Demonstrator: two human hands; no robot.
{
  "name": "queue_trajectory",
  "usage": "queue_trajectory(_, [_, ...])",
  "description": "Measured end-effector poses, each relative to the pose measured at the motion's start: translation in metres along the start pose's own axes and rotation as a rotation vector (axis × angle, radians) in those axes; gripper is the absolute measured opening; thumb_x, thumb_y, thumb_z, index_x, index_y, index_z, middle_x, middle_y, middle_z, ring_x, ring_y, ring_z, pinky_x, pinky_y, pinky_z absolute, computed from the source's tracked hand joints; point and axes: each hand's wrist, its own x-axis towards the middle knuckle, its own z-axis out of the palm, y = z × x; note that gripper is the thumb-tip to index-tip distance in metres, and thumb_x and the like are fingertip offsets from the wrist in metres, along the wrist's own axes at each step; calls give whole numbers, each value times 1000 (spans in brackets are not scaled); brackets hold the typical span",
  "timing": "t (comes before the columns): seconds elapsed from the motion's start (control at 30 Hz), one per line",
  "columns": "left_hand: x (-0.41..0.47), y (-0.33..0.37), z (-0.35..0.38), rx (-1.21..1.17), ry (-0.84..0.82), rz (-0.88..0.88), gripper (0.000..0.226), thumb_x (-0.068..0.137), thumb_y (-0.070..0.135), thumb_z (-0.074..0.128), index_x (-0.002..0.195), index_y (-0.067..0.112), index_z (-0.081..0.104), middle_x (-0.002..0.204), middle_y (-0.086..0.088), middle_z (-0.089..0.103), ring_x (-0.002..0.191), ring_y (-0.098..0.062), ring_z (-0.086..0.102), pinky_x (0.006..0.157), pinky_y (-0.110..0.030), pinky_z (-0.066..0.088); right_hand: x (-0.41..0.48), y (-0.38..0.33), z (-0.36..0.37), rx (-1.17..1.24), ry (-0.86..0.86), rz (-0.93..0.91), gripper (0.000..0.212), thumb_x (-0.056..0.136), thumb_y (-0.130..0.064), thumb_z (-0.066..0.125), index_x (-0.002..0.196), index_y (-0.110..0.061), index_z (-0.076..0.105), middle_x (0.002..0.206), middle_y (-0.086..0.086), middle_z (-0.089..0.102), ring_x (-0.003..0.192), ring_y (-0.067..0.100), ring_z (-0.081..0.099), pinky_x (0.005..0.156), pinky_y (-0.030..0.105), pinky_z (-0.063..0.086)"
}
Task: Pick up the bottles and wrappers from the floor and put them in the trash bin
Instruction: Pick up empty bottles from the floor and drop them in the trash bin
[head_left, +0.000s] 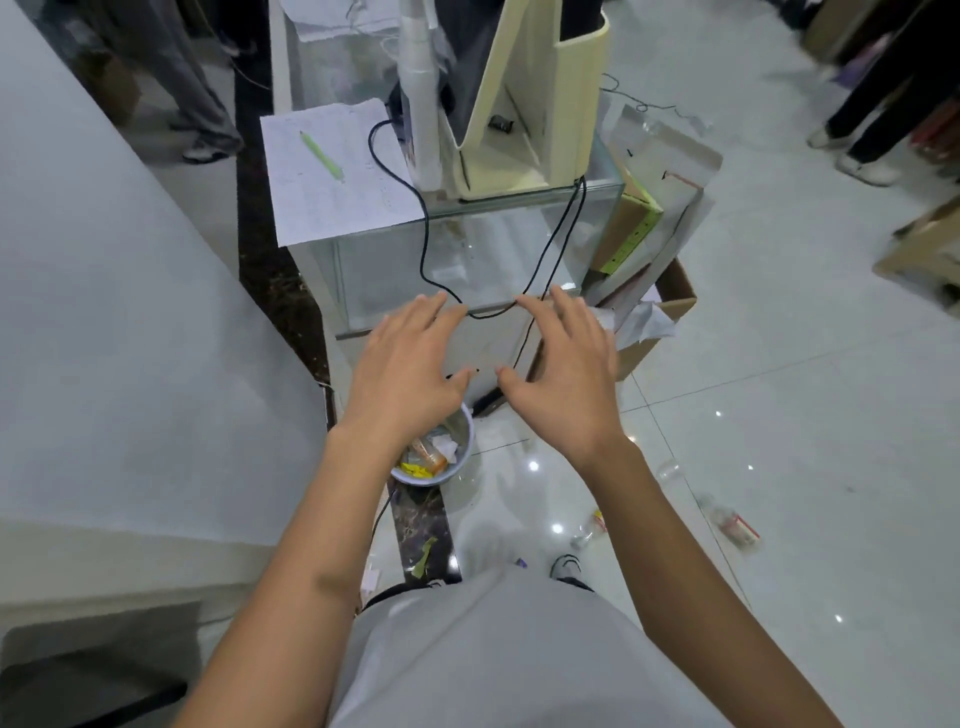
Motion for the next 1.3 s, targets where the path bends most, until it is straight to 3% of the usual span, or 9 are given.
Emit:
queue_trajectory(0.23, [5, 7, 4, -55, -76, 153, 69, 89, 39, 67, 151, 25, 39, 160, 2, 32, 149, -20, 24, 119, -38, 21, -34, 3, -1, -19, 80, 172, 74, 87, -40, 67, 153, -38, 34, 166, -8, 17, 155, 16, 7, 125, 51, 3])
queue_trajectory(0.57, [17, 77, 31, -88, -177, 422, 71, 88, 44, 68, 151, 25, 39, 161, 1, 31, 149, -21, 24, 120, -44, 25, -87, 42, -34, -49, 217, 427, 73, 90, -43, 66, 154, -41, 29, 168, -8, 13, 155, 17, 2, 125, 49, 0])
queue_trajectory(0.8, [17, 149, 50, -98, -206, 616, 67, 89, 45, 67, 148, 25, 42, 157, 2, 38, 145, -20, 30, 115, -41, 29, -123, 83, -67, -45, 327, 554, 72, 91, -44, 65, 154, -39, 31, 167, -10, 13, 155, 17, 3, 124, 48, 1])
queue_trajectory(0.93, [16, 200, 66, -91, -248, 719, 69, 88, 45, 67, 149, 25, 41, 158, 2, 37, 146, -21, 31, 117, -46, 32, -150, 114, -90, -17, 396, 645, 72, 90, -41, 66, 154, -39, 32, 167, -10, 14, 155, 16, 3, 125, 48, 0])
queue_trajectory(1.1, [9, 274, 89, -102, -326, 843, 69, 91, 41, 66, 152, 26, 39, 162, 2, 29, 150, -20, 22, 119, -37, 21, -193, 164, -119, -15, 495, 789, 71, 90, -39, 68, 153, -39, 35, 167, -10, 15, 156, 17, 5, 125, 50, 4])
queue_trajectory(1.3, [-1, 362, 129, -64, -416, 994, 69, 90, 42, 66, 151, 25, 39, 162, 2, 30, 151, -22, 22, 119, -43, 26, -237, 226, -150, 8, 532, 929, 72, 90, -42, 66, 154, -40, 32, 168, -12, 11, 156, 17, 2, 125, 48, 2])
